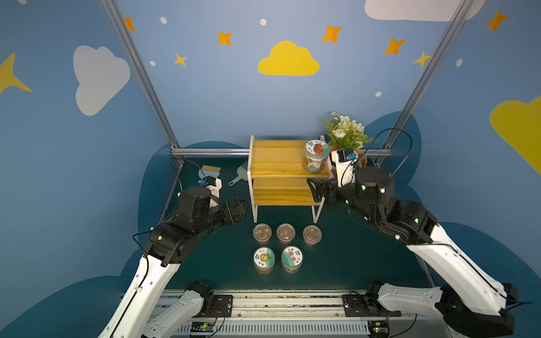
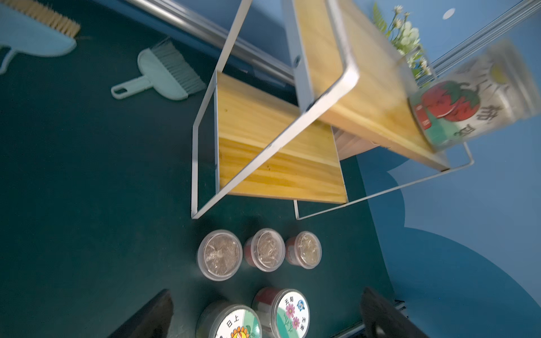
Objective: Place the seed container on the shelf
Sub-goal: Place the seed jar on the shelf, then pick up the seed jar at the center of the board.
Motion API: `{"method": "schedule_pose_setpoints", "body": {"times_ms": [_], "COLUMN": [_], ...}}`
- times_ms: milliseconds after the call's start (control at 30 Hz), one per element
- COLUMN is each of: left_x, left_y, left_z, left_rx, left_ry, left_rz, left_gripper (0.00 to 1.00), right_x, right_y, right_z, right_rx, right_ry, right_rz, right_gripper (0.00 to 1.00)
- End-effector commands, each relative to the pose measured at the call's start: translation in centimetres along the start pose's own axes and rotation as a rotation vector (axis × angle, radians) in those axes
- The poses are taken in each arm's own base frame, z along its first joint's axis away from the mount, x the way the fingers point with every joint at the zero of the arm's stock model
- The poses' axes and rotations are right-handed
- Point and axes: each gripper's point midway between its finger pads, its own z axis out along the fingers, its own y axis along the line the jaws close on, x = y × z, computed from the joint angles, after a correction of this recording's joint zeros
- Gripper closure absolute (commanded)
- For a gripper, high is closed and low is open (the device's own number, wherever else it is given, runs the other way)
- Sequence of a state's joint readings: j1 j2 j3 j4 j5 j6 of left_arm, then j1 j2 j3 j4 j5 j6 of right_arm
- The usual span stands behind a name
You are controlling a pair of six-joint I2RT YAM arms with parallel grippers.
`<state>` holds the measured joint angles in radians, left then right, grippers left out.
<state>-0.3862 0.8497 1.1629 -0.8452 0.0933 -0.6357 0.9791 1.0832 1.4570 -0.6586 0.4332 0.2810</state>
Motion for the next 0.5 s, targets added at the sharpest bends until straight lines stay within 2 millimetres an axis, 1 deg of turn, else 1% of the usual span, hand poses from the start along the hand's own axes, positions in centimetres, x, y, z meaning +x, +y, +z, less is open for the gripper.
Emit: {"method": "schedule_pose_setpoints", "body": {"times_ms": [0,67,133,200,233,333,367,400,467], "left_x": [3.0,4.4,5.4,6.2,6.6,7.4,7.7,8.0,8.3], "left_y": [2.1,3.6,4.6,5.3,5.4,5.7,6.0,6.5,7.0], "left_z": [0.0,0.1,0.1,0.3,0.5,0.8,0.9,1.0,1.2], "left_rx": [-0.033,-0.061,-0.078,-0.084,-0.073,-0.063,-0.071,-0.085,-0.097], "left_ry": [0.052,0.05,0.054,0.054,0.055,0.059,0.057,0.054,0.049], "left_rz": [-0.074,-0.101,-0.123,-0.148,-0.155,-0.145,-0.141,-0.142,-0.149], "left_gripper": [0.0,0.0,0.0,0.0,0.0,0.0,0.0,0.0,0.0], "right_x": [4.9,8.7,11.9,15.1,17.2,22.0,22.9,24.8,26.1], "right_y": [-1.0,-0.5,0.7,2.1,2.9,5.4,5.8,5.7,6.0], "right_z": [-1.5,-2.5,-2.9,-3.0,-2.7,-2.2,-2.1,-1.9,-2.0], "right_rx": [0.048,0.005,-0.049,-0.11,-0.144,-0.241,-0.249,-0.237,-0.236], "right_ry": [0.028,0.063,0.097,0.133,0.155,0.218,0.234,0.258,0.25], "right_rz": [0.035,0.056,0.047,0.041,0.025,0.014,0.036,0.036,0.048], "right_gripper": [0.02,0.02,0.03,0.02,0.02,0.02,0.02,0.02,0.02]}}
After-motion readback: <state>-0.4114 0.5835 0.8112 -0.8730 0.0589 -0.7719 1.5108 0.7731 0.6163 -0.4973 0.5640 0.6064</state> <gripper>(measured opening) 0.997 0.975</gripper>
